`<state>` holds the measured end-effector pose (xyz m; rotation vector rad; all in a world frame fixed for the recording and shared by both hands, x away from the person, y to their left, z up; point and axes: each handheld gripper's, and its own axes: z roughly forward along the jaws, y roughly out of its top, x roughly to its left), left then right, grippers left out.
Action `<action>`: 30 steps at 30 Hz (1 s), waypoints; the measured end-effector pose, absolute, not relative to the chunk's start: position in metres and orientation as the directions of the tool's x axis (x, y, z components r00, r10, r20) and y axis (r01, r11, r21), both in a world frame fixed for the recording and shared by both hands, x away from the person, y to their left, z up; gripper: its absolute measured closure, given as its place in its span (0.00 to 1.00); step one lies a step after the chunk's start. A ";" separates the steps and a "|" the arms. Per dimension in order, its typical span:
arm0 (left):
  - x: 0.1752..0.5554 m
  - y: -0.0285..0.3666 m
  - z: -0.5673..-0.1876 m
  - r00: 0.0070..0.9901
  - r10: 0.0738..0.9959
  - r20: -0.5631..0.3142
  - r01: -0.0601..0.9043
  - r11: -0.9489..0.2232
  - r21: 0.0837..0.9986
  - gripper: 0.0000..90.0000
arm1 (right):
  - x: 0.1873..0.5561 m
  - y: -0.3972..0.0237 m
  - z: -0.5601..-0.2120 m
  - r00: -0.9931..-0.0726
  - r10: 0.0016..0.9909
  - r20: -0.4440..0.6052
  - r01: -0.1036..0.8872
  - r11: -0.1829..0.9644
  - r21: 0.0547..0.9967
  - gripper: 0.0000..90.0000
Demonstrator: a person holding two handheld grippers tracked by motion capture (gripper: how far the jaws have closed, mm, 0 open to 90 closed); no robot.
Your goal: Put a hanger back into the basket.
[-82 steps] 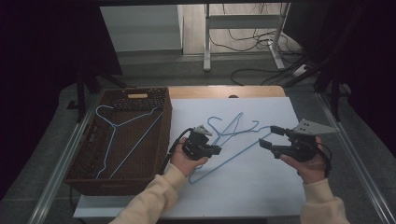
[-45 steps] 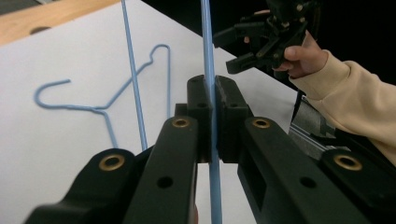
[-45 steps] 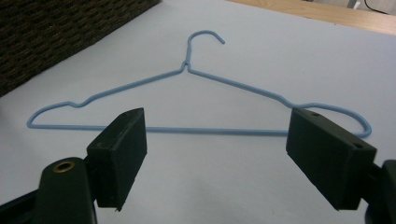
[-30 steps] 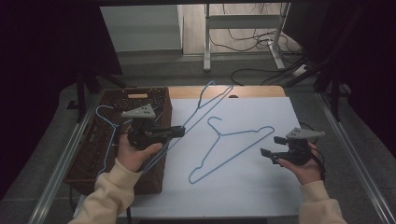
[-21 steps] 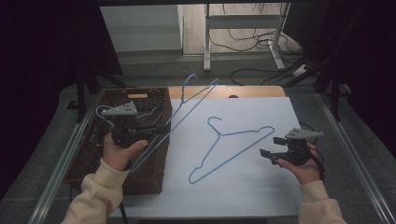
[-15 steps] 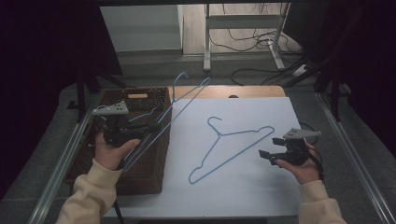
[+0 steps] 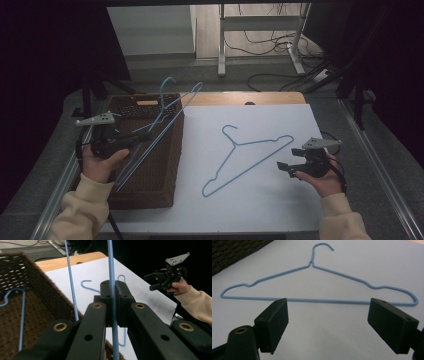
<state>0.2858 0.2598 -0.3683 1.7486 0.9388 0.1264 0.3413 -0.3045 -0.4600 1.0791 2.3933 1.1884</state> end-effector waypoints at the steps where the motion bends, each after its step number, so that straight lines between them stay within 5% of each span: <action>1: 0.286 0.262 -0.369 0.679 0.642 -0.357 0.527 -0.087 0.845 0.96 | 0.341 -0.304 -0.460 -0.689 0.719 0.090 0.508 0.391 0.767 0.18; 30: 0.286 0.321 -0.413 0.576 0.690 -0.438 0.609 -0.005 0.793 0.96 | 0.341 -0.305 -0.459 -0.686 0.723 0.082 0.511 0.398 0.762 0.18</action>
